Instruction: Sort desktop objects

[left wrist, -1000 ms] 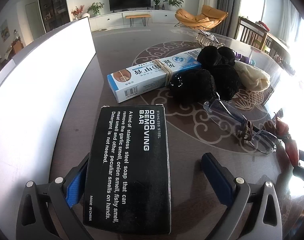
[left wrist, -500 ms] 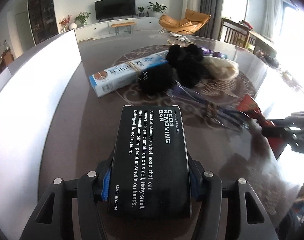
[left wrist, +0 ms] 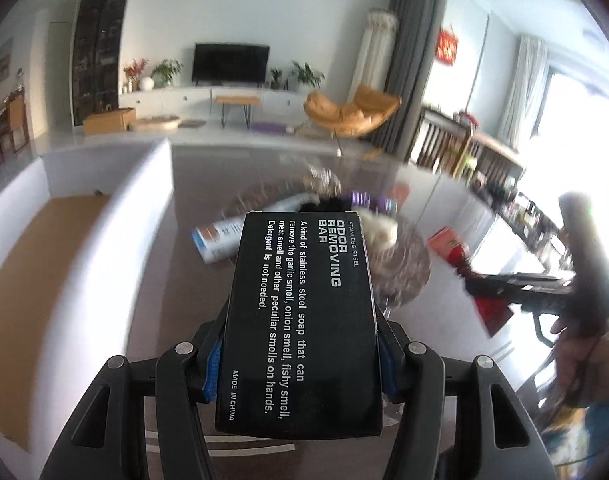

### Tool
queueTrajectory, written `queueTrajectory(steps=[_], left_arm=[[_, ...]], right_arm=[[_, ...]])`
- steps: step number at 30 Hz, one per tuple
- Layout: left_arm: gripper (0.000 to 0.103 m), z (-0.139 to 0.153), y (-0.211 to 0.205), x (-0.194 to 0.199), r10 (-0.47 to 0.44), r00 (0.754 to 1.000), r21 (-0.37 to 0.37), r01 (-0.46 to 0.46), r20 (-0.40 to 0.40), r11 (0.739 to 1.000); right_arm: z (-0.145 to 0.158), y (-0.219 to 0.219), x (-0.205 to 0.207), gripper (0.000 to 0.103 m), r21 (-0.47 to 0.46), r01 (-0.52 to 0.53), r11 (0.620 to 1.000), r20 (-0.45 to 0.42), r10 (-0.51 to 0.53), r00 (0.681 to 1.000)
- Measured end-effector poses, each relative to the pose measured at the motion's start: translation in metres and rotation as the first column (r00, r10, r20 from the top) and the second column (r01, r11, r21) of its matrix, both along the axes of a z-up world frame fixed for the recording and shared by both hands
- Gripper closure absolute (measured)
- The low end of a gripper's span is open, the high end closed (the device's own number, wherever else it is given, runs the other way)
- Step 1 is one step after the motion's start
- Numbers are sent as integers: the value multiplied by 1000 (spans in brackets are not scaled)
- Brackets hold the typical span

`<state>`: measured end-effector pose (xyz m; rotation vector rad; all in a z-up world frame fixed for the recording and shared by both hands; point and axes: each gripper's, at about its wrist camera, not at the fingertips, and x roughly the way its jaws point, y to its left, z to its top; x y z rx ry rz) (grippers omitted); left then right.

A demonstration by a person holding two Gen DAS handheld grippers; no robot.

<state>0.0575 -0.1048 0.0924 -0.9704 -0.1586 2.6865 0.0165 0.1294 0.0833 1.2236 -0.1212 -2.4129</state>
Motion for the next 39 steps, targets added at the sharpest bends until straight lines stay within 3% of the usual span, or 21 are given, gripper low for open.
queueTrajectory(steps=[7, 11, 16, 19, 24, 25, 26, 28, 30, 33, 36, 39], left_arm=[[45, 53, -89, 15, 131, 989, -15, -132, -67, 991], [45, 59, -150, 13, 257, 965, -88, -261, -58, 961], [45, 29, -217, 3, 370, 928, -112, -364, 39, 925], [45, 3, -242, -4, 410, 904, -108, -399, 121, 911], [44, -35, -257, -9, 457, 852, -114, -442, 257, 890], [44, -39, -255, -11, 463, 843, -123, -446, 275, 886], [42, -43, -255, -13, 473, 834, -139, -452, 285, 881], [31, -46, -253, -11, 490, 827, -165, -462, 276, 872], [19, -43, -251, -7, 507, 826, -173, -478, 247, 861], [17, -33, -240, 3, 516, 833, -137, -498, 199, 856], [17, -13, -211, 13, 453, 879, -60, -449, 145, 891], [17, 6, -152, 21, 301, 949, -1, -302, 95, 953]], right_arm=[[42, -91, -10, 81, -85, -159, 984, -54, 155, 987], [64, -171, -19, 81, -162, -274, 948, -86, 263, 961], [75, -266, -16, 81, -145, -416, 898, -129, 399, 908], [61, -324, -20, 81, -115, -481, 869, -81, 475, 876], [18, -383, -26, 80, -96, -539, 837, 35, 544, 838], [13, -389, -27, 78, -79, -538, 839, 51, 543, 838], [5, -396, -28, 68, -59, -536, 842, 69, 539, 840], [-2, -398, -30, 50, -72, -536, 841, 80, 540, 838], [-1, -389, -31, 42, -89, -526, 846, 53, 531, 845], [13, -358, -27, 32, -87, -502, 861, -36, 500, 865], [23, -308, -18, 14, -56, -433, 900, -144, 422, 895], [11, -229, -9, 5, -16, -272, 962, -208, 263, 942]])
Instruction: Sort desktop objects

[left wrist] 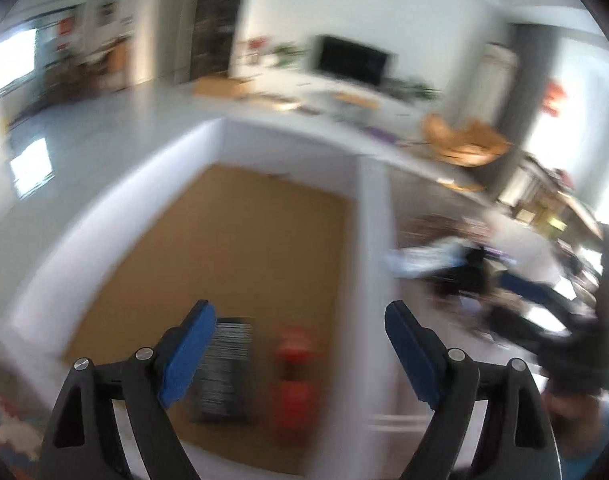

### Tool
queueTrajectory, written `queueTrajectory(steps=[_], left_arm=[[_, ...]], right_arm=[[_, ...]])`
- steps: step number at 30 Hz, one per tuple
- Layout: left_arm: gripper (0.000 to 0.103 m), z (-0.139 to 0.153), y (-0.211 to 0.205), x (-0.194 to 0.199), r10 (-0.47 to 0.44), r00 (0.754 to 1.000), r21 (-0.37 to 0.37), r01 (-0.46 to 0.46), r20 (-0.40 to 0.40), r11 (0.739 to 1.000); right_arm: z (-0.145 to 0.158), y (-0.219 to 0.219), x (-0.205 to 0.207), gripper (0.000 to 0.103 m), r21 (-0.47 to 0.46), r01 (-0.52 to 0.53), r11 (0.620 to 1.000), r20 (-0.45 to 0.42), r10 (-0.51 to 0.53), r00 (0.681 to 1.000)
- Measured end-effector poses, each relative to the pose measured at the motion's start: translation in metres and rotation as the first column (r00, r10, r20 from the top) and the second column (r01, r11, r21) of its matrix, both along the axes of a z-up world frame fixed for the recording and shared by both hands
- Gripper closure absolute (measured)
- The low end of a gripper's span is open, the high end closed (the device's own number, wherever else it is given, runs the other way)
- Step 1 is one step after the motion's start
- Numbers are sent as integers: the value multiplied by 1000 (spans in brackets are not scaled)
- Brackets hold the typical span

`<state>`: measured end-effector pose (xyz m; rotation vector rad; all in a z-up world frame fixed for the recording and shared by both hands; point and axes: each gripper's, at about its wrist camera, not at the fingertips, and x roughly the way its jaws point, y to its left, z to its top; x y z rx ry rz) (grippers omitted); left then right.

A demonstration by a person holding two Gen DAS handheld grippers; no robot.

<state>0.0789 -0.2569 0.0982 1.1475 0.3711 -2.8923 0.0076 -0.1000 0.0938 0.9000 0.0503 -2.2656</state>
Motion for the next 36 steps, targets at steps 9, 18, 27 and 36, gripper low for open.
queueTrajectory(steps=[9, 18, 27, 36], left_arm=[[0, -60, 192, -20, -340, 937, -29, 343, 83, 939], [0, -144, 254, -97, -302, 923, -184, 348, 240, 919], [0, -147, 270, -177, -302, 930, -191, 341, 208, 920], [0, -148, 272, -181, -309, 930, -190, 346, 197, 919]], right_arm=[[-106, 203, -3, 5, 309, 351, 884, 84, -393, 916], [-128, 247, -58, 0, 366, 397, 842, 63, -448, 892], [-119, 260, -62, 0, 333, 420, 844, 74, -467, 881], [-119, 259, -62, 0, 333, 420, 844, 73, -467, 881]])
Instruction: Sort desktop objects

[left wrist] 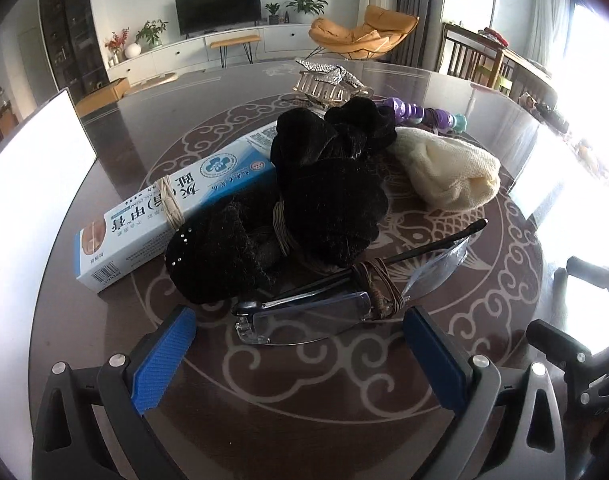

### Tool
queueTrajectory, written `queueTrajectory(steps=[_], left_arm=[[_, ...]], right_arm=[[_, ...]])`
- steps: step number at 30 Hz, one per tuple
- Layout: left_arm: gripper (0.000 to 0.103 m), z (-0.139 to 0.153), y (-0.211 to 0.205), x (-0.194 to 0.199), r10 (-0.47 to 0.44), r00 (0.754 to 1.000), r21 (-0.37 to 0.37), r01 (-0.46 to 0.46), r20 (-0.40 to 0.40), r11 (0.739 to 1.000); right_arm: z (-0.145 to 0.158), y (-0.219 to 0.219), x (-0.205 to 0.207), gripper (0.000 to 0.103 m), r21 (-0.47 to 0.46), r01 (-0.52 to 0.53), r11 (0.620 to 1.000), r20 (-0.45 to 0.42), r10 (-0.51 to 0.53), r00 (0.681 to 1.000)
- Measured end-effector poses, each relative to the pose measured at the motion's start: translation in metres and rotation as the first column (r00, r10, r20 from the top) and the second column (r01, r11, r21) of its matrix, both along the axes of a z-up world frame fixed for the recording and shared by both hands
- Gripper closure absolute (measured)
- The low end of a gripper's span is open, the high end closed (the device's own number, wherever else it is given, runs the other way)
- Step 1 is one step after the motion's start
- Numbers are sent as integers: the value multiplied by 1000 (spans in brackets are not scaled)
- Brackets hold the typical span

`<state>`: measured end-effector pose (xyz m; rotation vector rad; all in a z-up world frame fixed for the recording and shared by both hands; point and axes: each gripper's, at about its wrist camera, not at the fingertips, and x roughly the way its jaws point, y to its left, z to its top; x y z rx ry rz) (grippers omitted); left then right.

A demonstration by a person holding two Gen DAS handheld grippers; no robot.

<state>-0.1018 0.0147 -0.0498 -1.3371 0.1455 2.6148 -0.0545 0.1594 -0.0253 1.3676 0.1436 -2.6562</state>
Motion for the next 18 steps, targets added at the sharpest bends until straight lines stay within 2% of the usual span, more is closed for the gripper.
queueTrajectory(steps=[18], left_arm=[[0, 1, 0, 2, 0, 1000, -1, 0, 1, 1000]], right_arm=[[1, 0, 0, 0, 0, 0, 1000, 0, 0, 1000]])
